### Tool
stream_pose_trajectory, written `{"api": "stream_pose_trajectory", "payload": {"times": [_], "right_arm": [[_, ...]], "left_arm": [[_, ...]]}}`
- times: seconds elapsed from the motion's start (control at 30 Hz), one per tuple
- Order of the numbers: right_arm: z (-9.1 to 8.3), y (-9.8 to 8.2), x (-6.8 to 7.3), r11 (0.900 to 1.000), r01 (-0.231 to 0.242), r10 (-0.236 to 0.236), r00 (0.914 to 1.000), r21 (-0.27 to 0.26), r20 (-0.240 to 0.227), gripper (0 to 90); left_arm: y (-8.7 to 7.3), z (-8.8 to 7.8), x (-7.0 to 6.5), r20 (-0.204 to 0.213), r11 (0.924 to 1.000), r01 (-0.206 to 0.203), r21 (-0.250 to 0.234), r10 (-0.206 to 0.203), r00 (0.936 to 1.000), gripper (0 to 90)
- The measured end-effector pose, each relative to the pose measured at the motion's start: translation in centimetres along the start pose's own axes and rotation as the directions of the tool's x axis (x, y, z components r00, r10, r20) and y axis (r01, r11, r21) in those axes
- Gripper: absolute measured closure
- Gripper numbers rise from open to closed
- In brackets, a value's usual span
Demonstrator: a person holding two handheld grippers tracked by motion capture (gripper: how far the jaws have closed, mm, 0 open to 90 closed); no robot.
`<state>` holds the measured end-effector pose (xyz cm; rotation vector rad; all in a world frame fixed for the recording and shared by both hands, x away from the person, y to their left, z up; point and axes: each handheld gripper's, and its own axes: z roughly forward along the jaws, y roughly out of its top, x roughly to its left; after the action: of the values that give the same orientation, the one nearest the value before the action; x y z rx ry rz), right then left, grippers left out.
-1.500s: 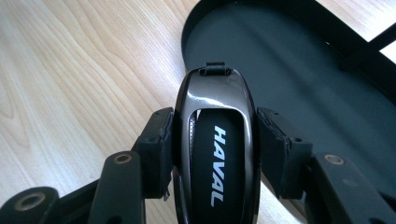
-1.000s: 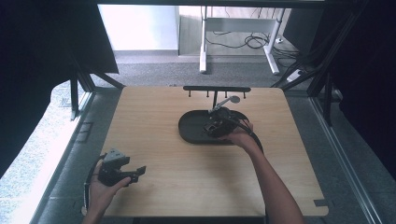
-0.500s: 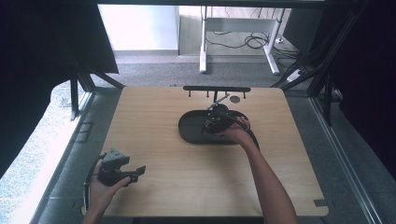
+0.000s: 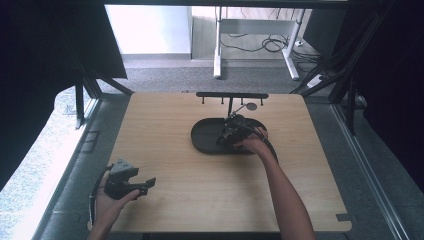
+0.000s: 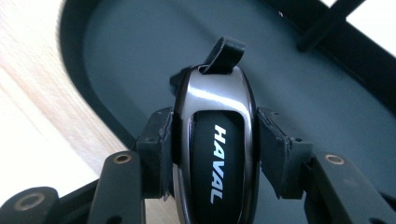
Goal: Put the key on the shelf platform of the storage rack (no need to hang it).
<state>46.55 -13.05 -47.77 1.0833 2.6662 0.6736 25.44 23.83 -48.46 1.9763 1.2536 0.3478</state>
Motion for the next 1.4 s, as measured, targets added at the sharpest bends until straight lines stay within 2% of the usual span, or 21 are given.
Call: {"api": "stream_pose_trajectory", "payload": {"times": [0.1, 0.17, 0.23, 0.5, 0.7, 0.9, 1.0, 1.1, 1.17, 1.2, 1.4], "right_arm": [[0.4, -0.4, -0.6, 1.000, -0.012, 0.012, 0.9999, -0.005, 0.012, 48.9], [0.5, -0.5, -0.7, 1.000, -0.003, 0.003, 0.9996, -0.008, 0.027, 48.9], [0.8, -0.8, -0.8, 1.000, -0.011, 0.010, 0.9992, 0.007, 0.039, 48.9], [2.0, -1.7, -1.3, 1.000, -0.012, 0.011, 0.9988, 0.024, 0.049, 48.4], [2.4, -2.0, -1.5, 0.999, -0.033, 0.031, 0.9981, 0.032, 0.053, 43.4], [1.2, -1.8, -0.9, 1.000, -0.018, 0.019, 0.9972, -0.012, 0.072, 36.4], [0.8, -1.8, -0.6, 1.000, 0.002, 0.000, 0.9970, -0.025, 0.077, 35.9], [-0.2, -1.8, 0.3, 0.998, 0.047, -0.043, 0.9955, -0.046, 0.084, 34.8], [-0.5, -1.8, 0.5, 0.997, 0.054, -0.049, 0.9952, -0.054, 0.084, 34.7], [-1.3, -1.8, 1.1, 0.995, 0.068, -0.062, 0.9950, -0.068, 0.078, 34.6], [-3.1, -2.8, 2.2, 0.990, 0.071, -0.064, 0.9957, -0.120, 0.067, 36.2]], "left_arm": [[0.0, 0.0, 0.0, 0.000, 1.0000, 0.000, 0.001, 0.000, 1.0000, 22.1], [0.0, 0.0, 0.0, -0.002, 1.0000, 0.001, 0.001, -0.001, 1.0000, 21.8], [0.0, 0.0, 0.0, -0.002, 1.0000, 0.000, 0.001, 0.000, 1.0000, 21.8], [0.0, 0.1, 0.0, -0.002, 1.0000, -0.002, 0.003, 0.002, 1.0000, 21.8], [0.0, 0.1, 0.0, -0.001, 1.0000, -0.002, 0.006, 0.002, 1.0000, 21.8], [0.0, 0.1, -0.1, 0.001, 1.0000, -0.003, 0.008, 0.003, 1.0000, 21.7], [0.0, 0.1, -0.1, 0.000, 0.9999, -0.005, 0.010, 0.005, 1.0000, 21.7], [0.0, 0.2, -0.1, 0.000, 0.9999, -0.007, 0.011, 0.007, 1.0000, 21.7], [0.0, 0.2, -0.2, 0.000, 0.9999, -0.007, 0.011, 0.007, 1.0000, 21.7], [0.0, 0.2, -0.2, 0.001, 0.9999, -0.011, 0.012, 0.011, 0.9999, 21.7], [0.0, 0.1, -0.1, -0.001, 0.9999, -0.005, 0.008, 0.005, 1.0000, 21.7]]}}
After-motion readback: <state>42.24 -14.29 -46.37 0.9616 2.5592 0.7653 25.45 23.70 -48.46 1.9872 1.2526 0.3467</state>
